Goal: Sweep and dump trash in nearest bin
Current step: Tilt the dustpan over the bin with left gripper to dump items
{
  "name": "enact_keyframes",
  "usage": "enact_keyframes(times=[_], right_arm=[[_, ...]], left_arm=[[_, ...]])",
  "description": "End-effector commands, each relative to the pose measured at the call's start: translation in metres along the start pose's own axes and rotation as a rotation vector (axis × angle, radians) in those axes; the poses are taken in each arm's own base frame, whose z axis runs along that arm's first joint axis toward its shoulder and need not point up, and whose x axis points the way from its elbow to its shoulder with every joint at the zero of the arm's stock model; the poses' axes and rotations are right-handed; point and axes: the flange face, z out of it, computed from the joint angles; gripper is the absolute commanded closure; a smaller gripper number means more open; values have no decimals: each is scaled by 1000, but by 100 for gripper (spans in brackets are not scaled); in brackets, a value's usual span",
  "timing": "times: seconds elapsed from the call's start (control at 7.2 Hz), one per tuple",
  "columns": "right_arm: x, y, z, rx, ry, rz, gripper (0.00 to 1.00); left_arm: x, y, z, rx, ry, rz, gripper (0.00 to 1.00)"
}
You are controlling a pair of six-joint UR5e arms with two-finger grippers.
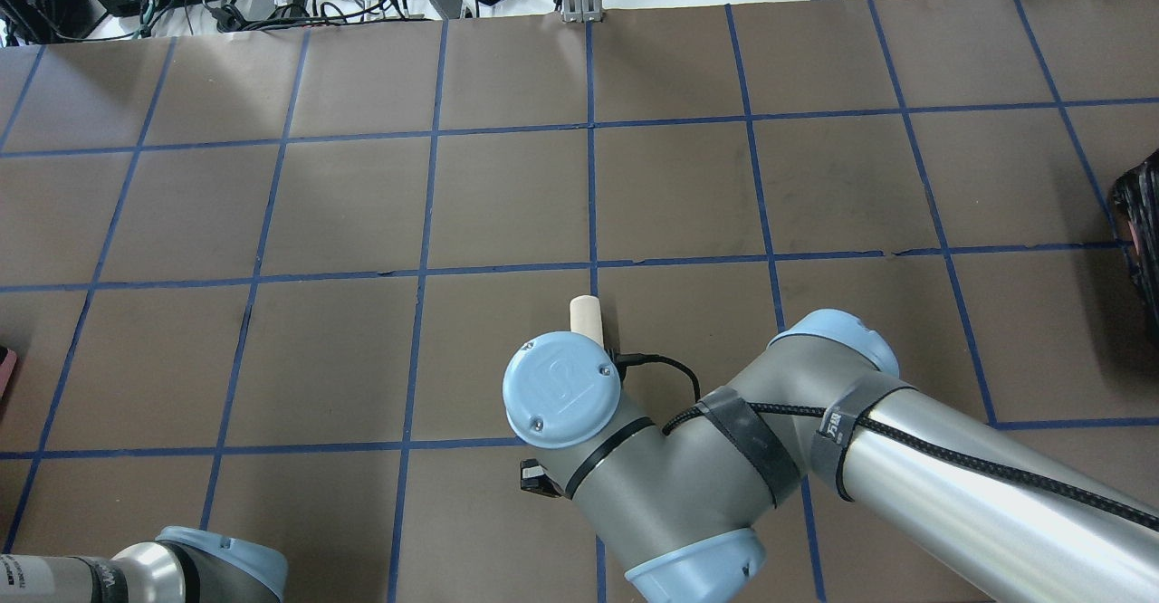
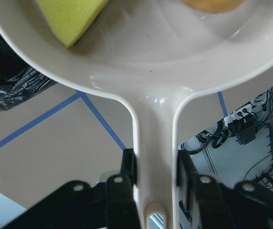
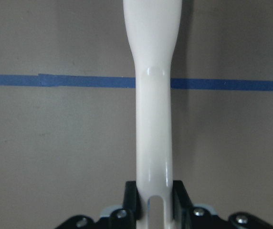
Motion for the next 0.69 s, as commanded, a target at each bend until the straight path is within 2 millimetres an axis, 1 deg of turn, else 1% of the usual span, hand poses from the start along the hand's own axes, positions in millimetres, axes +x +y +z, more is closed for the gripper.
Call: enact_keyframes(times=[0.0, 0.28, 0.42, 0.56], right_arm=[[0, 1, 2, -6, 5, 0, 100], [1, 0, 5, -16, 16, -1, 100], [1, 0, 6, -17, 17, 0, 100], [1, 0, 6, -17, 17, -1, 100]], left_arm=[[1, 15, -13, 0, 41, -75, 100], [-1, 26, -7, -71, 63, -255, 100], [0, 27, -7, -89, 64, -289, 100], [5, 23, -9, -100, 61, -362, 100]])
